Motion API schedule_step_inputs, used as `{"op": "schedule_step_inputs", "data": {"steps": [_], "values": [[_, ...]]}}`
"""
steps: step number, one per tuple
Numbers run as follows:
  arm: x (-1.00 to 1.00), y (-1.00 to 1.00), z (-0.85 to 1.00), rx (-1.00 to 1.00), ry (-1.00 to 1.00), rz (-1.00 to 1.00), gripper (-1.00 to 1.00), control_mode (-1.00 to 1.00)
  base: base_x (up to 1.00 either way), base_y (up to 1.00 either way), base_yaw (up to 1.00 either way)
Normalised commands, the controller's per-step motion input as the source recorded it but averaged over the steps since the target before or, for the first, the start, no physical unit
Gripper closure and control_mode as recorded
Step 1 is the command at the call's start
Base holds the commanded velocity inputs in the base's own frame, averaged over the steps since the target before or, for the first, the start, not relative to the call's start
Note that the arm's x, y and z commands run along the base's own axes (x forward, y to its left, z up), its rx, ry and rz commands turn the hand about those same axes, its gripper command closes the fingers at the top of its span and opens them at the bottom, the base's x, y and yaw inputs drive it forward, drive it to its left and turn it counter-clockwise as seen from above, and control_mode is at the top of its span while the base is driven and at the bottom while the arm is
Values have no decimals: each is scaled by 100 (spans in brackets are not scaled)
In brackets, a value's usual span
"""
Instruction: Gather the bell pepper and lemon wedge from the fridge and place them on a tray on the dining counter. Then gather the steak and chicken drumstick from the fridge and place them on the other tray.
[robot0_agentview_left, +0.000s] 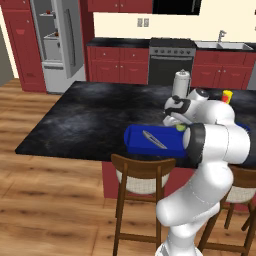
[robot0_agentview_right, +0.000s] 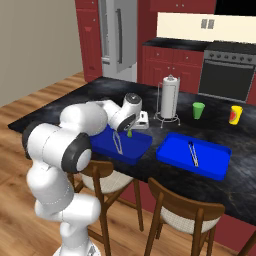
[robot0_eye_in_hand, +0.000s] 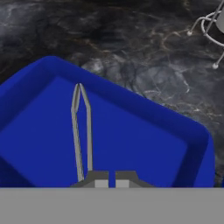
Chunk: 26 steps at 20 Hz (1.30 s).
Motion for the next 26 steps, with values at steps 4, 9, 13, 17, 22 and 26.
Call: {"op": "schedule_step_inputs", "data": {"steps": [4, 9, 13, 17, 22, 26], "values": [[16, 0, -31, 0, 7, 0, 100, -100, 0, 0, 0], [19, 0, -32, 0, 5, 1, 100, -100, 0, 0, 0], [28, -5, -33, 0, 2, 3, 100, -100, 0, 0, 0], [16, -16, -36, 0, 1, 4, 100, -100, 0, 0, 0], [19, -12, -29, 0, 0, 4, 100, -100, 0, 0, 0], [32, 0, -18, 0, 3, 1, -100, -100, 0, 0, 0]]}}
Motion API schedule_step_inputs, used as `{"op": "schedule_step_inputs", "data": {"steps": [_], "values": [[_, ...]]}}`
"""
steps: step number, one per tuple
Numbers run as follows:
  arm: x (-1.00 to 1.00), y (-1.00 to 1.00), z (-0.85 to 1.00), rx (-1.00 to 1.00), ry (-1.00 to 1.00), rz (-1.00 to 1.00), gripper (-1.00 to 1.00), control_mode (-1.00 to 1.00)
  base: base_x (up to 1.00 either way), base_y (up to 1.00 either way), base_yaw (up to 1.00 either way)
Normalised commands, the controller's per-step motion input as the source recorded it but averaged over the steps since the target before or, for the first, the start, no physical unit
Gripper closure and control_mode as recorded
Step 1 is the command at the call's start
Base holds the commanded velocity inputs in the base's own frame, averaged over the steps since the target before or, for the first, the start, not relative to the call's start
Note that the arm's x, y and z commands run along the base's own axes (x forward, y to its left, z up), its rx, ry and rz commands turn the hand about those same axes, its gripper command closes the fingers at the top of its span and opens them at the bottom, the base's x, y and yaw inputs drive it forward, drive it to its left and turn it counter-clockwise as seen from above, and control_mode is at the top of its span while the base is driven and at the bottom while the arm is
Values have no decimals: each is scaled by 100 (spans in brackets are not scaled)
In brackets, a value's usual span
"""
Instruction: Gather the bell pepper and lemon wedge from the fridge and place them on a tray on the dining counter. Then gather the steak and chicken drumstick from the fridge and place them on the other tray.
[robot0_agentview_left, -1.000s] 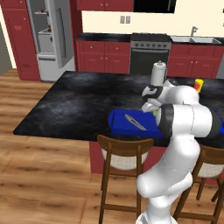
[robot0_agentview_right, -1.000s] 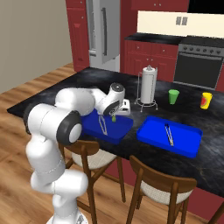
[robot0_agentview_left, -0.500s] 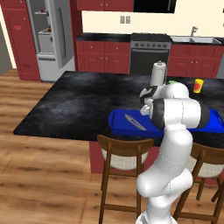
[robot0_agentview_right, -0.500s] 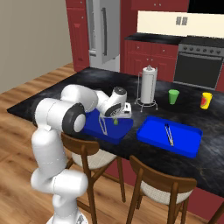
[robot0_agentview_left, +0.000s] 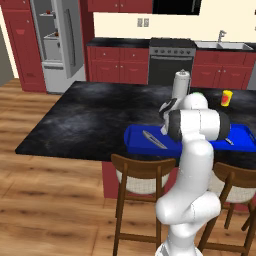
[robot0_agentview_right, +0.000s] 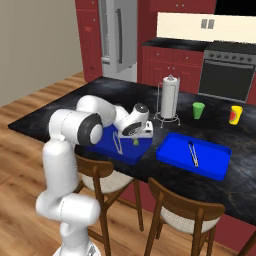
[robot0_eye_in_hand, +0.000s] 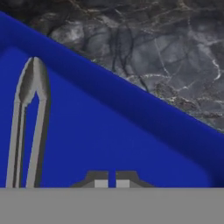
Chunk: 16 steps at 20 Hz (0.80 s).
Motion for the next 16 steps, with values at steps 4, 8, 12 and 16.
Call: {"op": "schedule_step_inputs", "data": {"steps": [4, 8, 12, 16], "values": [[15, 3, 0, 0, 7, 0, -100, -100, 0, 0, 0], [19, 0, 3, 0, 6, 0, -100, -100, 0, 0, 0], [-21, 0, 38, 0, 0, 0, -100, -100, 0, 0, 0], [-95, 4, 81, -4, -16, 0, -100, -100, 0, 0, 0]]}}
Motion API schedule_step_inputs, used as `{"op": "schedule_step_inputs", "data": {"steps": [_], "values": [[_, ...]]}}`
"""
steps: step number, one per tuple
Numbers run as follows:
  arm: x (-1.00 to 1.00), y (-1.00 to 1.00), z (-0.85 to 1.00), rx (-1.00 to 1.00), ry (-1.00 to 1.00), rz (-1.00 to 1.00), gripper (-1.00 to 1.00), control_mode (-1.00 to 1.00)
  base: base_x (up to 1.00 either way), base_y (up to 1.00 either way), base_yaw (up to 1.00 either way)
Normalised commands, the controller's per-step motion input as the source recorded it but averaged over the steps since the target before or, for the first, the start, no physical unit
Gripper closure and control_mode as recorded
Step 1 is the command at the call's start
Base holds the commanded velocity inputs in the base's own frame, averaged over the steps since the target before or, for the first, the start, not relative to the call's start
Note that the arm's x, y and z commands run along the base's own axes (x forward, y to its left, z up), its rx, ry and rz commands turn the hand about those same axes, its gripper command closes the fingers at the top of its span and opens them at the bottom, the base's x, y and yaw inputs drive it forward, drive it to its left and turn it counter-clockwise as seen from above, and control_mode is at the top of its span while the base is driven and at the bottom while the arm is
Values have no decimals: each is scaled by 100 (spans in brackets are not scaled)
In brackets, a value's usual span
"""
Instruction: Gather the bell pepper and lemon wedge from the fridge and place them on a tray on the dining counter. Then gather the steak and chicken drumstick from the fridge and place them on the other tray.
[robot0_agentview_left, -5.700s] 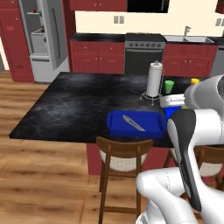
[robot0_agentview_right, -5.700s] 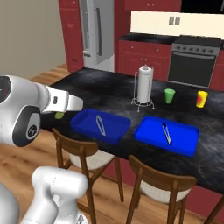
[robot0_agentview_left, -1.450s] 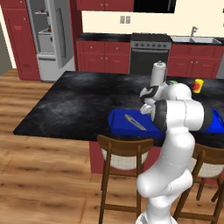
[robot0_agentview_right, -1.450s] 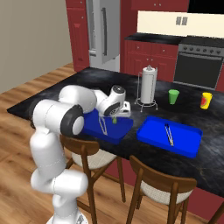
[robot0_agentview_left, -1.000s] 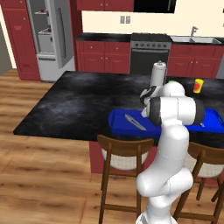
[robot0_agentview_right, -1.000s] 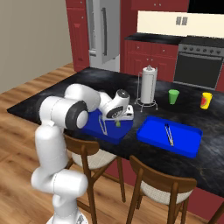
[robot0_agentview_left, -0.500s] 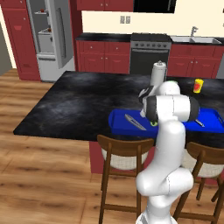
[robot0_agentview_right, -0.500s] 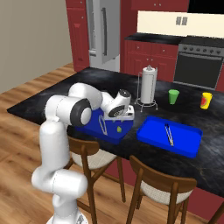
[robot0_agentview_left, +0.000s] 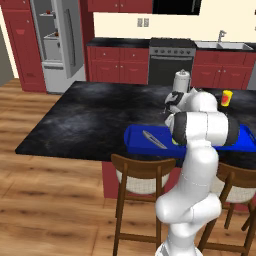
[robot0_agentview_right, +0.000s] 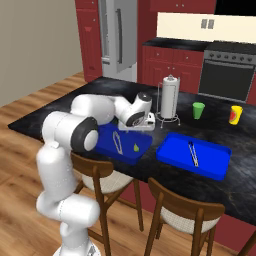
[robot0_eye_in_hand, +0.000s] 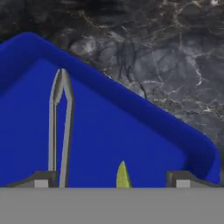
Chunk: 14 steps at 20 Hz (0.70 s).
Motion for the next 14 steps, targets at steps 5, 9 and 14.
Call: {"op": "schedule_step_inputs", "data": {"steps": [5, 9, 14], "values": [[-100, 8, 92, -2, -18, 0, -100, -100, 0, 0, 0], [-100, 13, 100, -5, 0, 0, -100, -100, 0, 0, 0], [-100, 10, 100, -3, 1, 0, -100, -100, 0, 0, 0]]}}
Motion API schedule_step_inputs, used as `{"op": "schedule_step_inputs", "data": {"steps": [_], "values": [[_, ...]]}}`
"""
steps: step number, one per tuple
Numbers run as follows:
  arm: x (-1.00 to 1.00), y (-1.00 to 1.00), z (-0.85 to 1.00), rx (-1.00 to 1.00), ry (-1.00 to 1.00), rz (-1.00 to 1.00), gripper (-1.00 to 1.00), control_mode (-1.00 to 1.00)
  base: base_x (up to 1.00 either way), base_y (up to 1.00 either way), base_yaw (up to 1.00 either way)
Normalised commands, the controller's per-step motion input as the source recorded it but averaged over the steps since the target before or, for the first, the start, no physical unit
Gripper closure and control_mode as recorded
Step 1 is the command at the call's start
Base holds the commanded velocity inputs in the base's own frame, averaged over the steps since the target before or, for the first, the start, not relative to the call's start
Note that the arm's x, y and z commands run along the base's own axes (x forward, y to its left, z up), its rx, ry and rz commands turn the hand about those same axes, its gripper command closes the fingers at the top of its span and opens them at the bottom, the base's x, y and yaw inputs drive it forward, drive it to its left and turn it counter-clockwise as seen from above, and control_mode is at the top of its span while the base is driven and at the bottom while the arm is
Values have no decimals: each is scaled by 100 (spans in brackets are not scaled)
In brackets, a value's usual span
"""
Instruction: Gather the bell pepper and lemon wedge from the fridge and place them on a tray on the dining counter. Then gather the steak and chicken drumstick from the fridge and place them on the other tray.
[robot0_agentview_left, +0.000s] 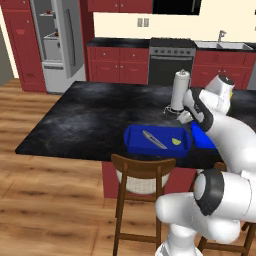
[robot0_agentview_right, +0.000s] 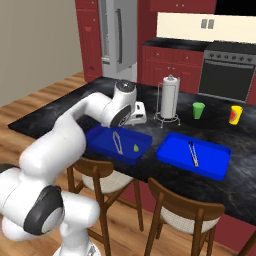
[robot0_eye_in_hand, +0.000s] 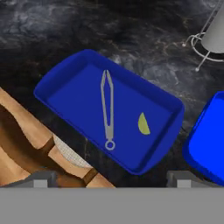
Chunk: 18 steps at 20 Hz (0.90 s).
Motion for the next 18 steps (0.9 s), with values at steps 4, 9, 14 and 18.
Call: {"op": "schedule_step_inputs", "data": {"steps": [4, 9, 14, 18], "values": [[-100, 10, 69, 0, 0, -2, -100, -100, 0, 0, 0], [-100, 27, 13, 0, -9, -7, -100, -100, 0, 0, 0], [-100, 23, 1, 0, -7, -6, -100, -100, 0, 0, 0], [-96, 6, 0, 0, 0, -6, -100, -100, 0, 0, 0]]}}
